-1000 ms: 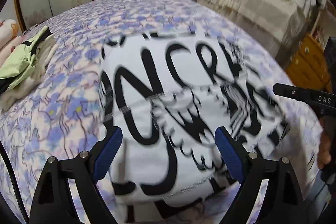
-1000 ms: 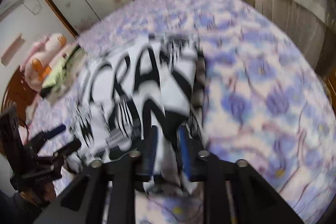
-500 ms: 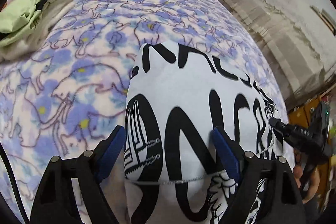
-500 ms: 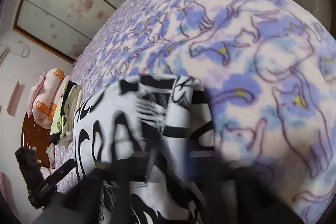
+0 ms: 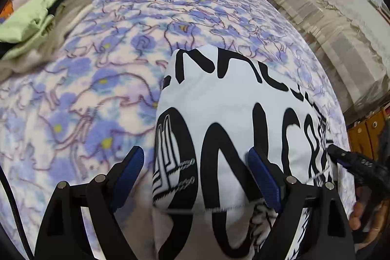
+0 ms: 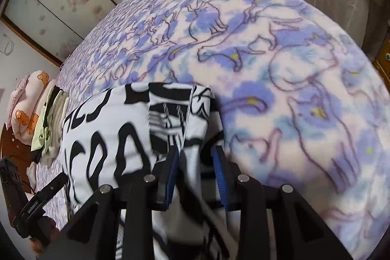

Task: Fold large clothes
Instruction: 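Release the jacket and press the folded bundle with both tools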

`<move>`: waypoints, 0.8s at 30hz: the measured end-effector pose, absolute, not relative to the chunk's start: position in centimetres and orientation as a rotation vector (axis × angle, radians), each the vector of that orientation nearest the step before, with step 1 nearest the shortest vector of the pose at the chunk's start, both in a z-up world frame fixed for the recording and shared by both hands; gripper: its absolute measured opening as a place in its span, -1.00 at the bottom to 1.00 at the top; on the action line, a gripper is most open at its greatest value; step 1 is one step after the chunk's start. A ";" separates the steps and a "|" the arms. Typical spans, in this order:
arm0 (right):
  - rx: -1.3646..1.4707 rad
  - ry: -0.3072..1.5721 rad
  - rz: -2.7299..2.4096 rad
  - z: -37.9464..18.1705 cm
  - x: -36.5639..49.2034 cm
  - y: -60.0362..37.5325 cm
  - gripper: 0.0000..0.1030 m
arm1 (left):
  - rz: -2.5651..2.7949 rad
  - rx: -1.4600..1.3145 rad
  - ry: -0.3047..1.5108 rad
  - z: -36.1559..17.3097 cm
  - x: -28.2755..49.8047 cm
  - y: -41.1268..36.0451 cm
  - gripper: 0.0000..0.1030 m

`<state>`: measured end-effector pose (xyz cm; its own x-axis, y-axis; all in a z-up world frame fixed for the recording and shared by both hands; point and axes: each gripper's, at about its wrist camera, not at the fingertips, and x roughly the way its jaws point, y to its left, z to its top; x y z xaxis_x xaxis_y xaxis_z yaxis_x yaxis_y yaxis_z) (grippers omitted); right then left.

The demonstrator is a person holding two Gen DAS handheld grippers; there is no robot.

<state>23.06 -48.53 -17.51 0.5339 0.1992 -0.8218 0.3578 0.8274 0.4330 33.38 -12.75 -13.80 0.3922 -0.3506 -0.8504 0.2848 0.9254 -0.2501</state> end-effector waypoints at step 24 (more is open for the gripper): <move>0.323 0.980 0.018 -10.6 8.3 -40.4 0.36 | -0.418 0.037 1.149 -7.4 21.3 -6.7 0.67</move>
